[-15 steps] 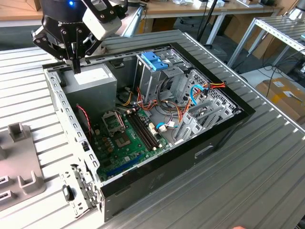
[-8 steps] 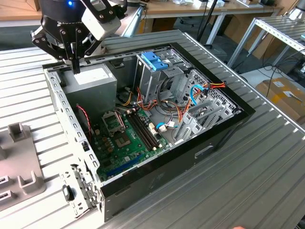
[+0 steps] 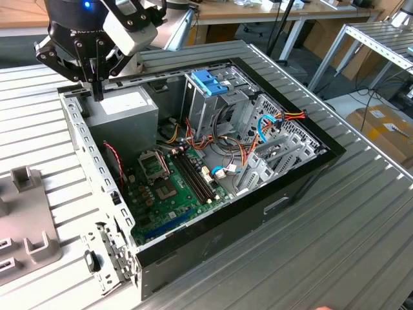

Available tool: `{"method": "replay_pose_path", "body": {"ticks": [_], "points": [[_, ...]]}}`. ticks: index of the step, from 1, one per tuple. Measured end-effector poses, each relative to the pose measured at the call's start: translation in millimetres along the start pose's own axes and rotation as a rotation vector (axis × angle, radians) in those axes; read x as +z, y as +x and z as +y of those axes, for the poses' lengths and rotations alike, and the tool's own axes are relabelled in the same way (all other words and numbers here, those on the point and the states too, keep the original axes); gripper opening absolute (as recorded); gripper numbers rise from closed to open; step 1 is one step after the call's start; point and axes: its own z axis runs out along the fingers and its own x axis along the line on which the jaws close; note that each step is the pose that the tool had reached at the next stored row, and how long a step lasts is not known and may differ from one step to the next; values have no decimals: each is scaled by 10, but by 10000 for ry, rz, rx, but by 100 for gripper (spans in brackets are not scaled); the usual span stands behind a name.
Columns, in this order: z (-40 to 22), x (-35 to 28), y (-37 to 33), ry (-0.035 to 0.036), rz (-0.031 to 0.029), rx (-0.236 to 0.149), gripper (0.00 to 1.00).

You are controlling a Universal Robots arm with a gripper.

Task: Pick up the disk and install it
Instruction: 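Reach for the disk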

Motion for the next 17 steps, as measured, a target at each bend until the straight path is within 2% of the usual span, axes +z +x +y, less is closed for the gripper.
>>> {"method": "replay_pose_path", "body": {"ticks": [8, 17], "points": [[-5, -1, 60, -1, 0, 0, 11], [-5, -2, 72, 0, 0, 0, 11]]}}
